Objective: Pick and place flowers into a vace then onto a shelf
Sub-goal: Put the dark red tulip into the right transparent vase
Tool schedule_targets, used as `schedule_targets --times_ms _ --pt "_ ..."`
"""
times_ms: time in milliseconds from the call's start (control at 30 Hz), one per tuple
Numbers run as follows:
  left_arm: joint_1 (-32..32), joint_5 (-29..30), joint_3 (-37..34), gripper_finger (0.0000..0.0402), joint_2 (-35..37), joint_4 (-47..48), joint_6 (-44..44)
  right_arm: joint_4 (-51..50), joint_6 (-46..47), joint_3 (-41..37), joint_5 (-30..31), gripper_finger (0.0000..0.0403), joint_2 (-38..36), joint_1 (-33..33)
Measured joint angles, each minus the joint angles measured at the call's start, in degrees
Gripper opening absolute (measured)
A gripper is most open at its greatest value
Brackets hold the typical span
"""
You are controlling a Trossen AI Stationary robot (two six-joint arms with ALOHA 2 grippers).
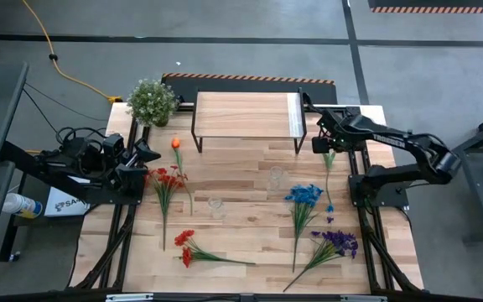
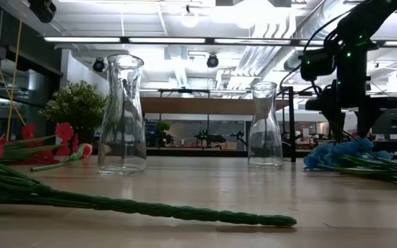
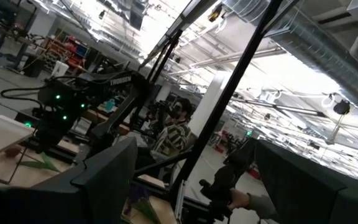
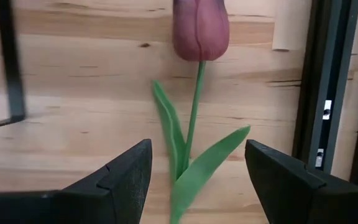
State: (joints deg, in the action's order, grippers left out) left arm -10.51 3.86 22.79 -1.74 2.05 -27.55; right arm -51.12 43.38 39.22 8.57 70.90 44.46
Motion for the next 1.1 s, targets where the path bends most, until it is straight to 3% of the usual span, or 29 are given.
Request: schedule_targets --times_ms 367,533,1100 --pt "0.0 0.4 0.0 0.0358 0.0 1.5 -0.1 3.8 -3.1 0.0 -1.6 0.0248 5.9 4.0" --pt "0.0 0.4 0.0 0.0358 0.0 1.5 -1.3 4.8 -6.3 0.0 -5.4 0.0248 5.9 7.6" --pt "0.0 0.3 0.0 0.0358 0.0 1.5 -1.4 8.5 -7.4 -2.5 -5.4 0.0248 6.0 11.5"
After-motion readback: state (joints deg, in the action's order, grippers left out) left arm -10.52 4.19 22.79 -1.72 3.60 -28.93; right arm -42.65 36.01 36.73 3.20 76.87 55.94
